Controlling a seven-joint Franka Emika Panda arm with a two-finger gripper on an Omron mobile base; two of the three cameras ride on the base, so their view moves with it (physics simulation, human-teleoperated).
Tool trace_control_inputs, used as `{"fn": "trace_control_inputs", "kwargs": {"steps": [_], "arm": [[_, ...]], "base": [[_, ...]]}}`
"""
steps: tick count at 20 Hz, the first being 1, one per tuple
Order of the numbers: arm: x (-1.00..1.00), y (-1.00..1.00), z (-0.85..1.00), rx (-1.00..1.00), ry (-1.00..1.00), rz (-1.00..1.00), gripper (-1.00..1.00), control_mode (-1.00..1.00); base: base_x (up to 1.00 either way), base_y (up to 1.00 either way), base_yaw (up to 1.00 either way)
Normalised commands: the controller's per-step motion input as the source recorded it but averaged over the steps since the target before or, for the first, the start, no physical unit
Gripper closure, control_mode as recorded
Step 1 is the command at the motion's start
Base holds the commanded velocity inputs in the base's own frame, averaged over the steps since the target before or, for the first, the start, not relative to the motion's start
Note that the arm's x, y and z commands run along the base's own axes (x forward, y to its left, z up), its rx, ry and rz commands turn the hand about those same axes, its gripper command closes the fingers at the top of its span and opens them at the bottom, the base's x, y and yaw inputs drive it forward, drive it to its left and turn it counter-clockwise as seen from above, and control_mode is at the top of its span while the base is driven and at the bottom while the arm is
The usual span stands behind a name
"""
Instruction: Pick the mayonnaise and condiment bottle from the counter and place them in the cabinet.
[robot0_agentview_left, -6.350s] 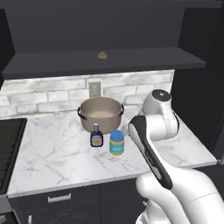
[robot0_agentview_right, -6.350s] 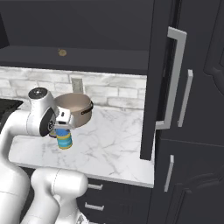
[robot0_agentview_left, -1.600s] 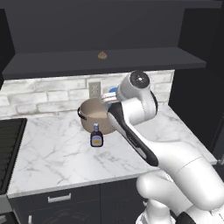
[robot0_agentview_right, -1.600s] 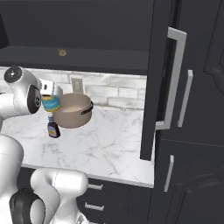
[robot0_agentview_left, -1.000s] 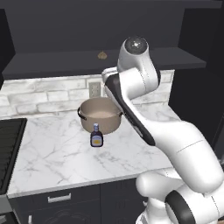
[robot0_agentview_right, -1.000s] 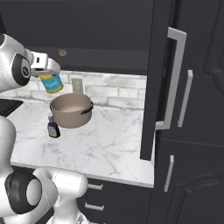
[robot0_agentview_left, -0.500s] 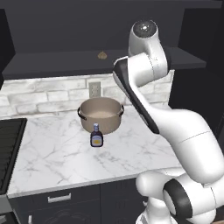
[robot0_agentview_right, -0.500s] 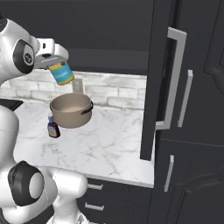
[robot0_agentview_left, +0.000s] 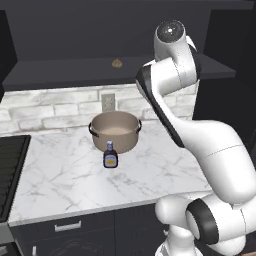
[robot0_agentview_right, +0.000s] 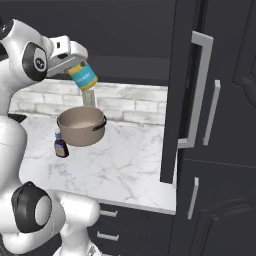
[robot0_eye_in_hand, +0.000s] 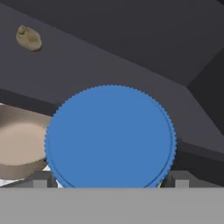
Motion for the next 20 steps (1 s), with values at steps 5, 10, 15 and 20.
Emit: {"fn": "trace_control_inputs", "kwargs": {"steps": [5, 10, 15, 20], "arm": [[0.40, -0.47, 0.39, 0.00, -0.04, 0.01, 1.00, -1.00], [0.48, -0.39, 0.11, 0.19, 0.00, 0.07, 1.00, -1.00], [0.44, -0.29, 0.03, 0.15, 0.00, 0.07, 1.00, -1.00], [0.39, -0.12, 0.01, 0.00, 0.00, 0.05, 1.00, -1.00]], "base": [[0.00, 0.00, 0.00], [0.00, 0.00, 0.00], [0.00, 0.00, 0.00], [0.00, 0.00, 0.00]]}}
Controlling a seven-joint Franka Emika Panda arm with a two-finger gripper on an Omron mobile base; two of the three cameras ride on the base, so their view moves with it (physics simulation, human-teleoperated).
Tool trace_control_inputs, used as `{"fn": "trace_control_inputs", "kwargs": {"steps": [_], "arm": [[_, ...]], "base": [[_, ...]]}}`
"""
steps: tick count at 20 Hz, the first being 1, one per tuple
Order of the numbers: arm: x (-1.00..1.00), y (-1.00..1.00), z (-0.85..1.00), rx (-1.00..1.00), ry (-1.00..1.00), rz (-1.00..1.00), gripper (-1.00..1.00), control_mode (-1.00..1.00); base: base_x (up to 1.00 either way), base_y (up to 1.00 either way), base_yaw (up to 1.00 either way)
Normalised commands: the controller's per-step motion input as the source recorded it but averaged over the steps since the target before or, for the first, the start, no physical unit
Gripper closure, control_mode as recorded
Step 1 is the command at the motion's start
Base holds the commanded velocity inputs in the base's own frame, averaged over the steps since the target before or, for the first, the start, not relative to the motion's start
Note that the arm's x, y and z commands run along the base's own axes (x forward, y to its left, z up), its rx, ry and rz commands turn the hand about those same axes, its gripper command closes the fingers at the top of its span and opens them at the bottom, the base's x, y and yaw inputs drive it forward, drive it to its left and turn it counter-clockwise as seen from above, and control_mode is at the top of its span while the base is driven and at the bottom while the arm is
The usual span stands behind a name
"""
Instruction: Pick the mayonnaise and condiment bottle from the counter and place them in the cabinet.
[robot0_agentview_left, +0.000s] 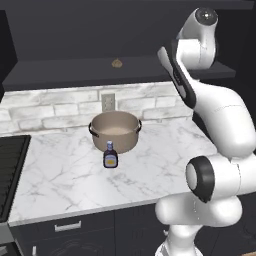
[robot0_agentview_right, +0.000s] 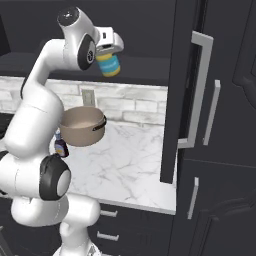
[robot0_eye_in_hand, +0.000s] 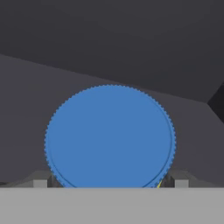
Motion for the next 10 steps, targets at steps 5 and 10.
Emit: {"fn": "trace_control_inputs", "kwargs": {"steps": [5, 10], "arm": [[0.46, -0.04, -0.08, 0.00, 0.00, 0.05, 1.00, -1.00], [0.44, -0.01, -0.37, 0.00, 0.00, 0.07, 1.00, -1.00]], "base": [[0.00, 0.00, 0.00], [0.00, 0.00, 0.00]]}}
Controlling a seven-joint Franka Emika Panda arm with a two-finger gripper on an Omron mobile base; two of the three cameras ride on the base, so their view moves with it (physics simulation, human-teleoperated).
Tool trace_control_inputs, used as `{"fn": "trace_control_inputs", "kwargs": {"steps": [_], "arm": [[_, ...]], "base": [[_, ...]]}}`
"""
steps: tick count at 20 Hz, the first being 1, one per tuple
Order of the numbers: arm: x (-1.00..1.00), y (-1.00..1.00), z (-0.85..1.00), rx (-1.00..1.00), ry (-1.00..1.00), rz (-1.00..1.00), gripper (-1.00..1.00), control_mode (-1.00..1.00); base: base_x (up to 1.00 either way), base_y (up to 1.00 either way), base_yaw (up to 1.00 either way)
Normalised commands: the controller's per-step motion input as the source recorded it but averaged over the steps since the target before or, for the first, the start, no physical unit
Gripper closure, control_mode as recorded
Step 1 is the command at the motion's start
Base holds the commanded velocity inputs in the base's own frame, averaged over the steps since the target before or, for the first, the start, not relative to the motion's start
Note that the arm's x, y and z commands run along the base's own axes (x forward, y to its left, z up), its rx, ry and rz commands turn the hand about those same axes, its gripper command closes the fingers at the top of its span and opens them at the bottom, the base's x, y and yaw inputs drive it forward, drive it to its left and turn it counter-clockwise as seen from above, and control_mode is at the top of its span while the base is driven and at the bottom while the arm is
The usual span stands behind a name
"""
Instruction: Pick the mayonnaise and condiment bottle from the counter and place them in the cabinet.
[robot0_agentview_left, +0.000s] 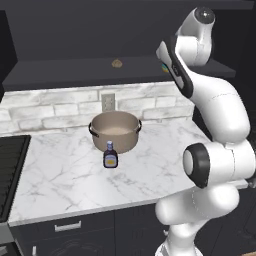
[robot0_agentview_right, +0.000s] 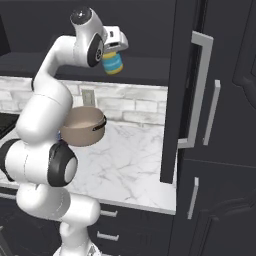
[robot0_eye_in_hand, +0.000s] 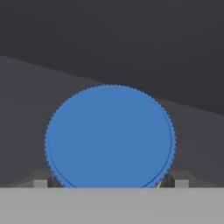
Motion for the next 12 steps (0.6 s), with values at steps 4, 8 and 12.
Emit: {"fn": "trace_control_inputs", "kwargs": {"steps": [4, 8, 12], "arm": [[0.43, -0.01, -0.42, 0.00, 0.00, 0.06, 1.00, -1.00], [0.40, -0.01, -0.61, 0.00, 0.00, 0.04, 1.00, -1.00], [0.48, -0.06, -0.44, 0.00, 0.00, 0.00, 1.00, -1.00]], "base": [[0.00, 0.00, 0.00], [0.00, 0.00, 0.00], [0.00, 0.00, 0.00]]}}
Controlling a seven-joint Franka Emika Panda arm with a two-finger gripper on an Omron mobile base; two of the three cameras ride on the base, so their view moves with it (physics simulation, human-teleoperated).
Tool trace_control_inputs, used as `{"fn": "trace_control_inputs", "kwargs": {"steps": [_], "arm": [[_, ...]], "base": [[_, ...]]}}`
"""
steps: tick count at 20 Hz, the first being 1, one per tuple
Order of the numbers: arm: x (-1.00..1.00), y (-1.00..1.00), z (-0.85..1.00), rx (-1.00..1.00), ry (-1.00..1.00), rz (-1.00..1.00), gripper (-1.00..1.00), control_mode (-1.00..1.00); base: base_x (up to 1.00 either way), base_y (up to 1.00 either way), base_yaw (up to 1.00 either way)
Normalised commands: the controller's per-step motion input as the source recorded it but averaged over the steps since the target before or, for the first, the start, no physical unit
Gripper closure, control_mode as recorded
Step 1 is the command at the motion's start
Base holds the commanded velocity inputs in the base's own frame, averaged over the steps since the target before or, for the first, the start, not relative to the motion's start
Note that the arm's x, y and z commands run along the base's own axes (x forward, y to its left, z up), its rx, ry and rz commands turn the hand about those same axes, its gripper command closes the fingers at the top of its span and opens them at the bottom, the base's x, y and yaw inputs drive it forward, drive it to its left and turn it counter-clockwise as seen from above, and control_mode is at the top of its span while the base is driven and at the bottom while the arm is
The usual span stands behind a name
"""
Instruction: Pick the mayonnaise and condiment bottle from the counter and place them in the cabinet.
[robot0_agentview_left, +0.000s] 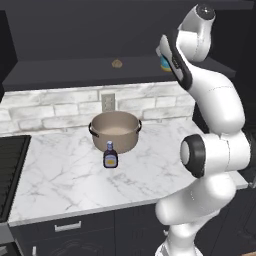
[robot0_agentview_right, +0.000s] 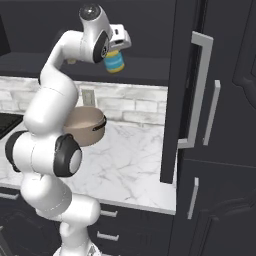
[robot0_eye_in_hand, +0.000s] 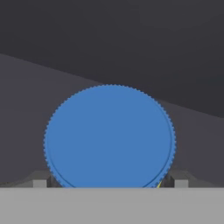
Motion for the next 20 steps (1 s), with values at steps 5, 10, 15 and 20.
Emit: {"fn": "trace_control_inputs", "kwargs": {"steps": [5, 10, 15, 20], "arm": [[0.48, -0.10, -0.30, 0.00, 0.00, 0.00, 1.00, -1.00], [0.50, -0.12, -0.38, 0.00, 0.00, 0.00, 1.00, -1.00], [0.39, -0.03, -0.43, 0.00, 0.00, 0.00, 1.00, -1.00], [0.25, 0.00, -0.60, 0.00, 0.00, 0.00, -1.00, -1.00]], "base": [[0.00, 0.00, 0.00], [0.00, 0.00, 0.00], [0.00, 0.00, 0.00], [0.00, 0.00, 0.00]]}}
